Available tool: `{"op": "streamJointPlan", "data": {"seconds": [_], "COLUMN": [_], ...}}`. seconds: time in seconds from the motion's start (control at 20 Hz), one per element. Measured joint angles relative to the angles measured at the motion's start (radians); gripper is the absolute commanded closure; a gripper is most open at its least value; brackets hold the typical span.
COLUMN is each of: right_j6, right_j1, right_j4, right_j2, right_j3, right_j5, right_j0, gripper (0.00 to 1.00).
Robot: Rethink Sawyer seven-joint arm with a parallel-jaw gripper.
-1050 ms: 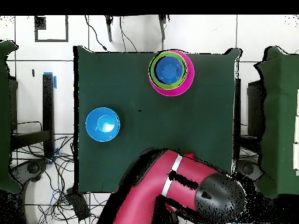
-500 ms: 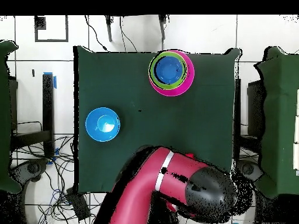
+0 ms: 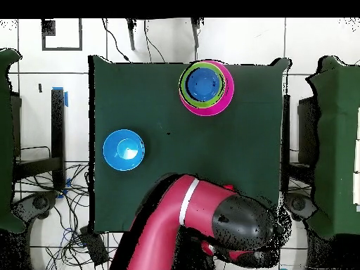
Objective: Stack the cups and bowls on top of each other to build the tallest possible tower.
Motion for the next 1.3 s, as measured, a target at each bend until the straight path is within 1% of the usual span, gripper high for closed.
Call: {"op": "streamJointPlan", "data": {"seconds": [0.35,0.8,1.3], "right_j6": [0.0,0.0,-0.017], "right_j1": [0.043,0.092,0.151], "right_j4": [0.025,0.062,0.134], "right_j2": [-0.043,-0.086,-0.147], "right_j3": [-0.033,-0.065,-0.088], "right_j5": [-0.054,-0.121,-0.188], "right_j0": [0.032,0.044,0.07], "gripper": [0.0,0.0,0.0]}}
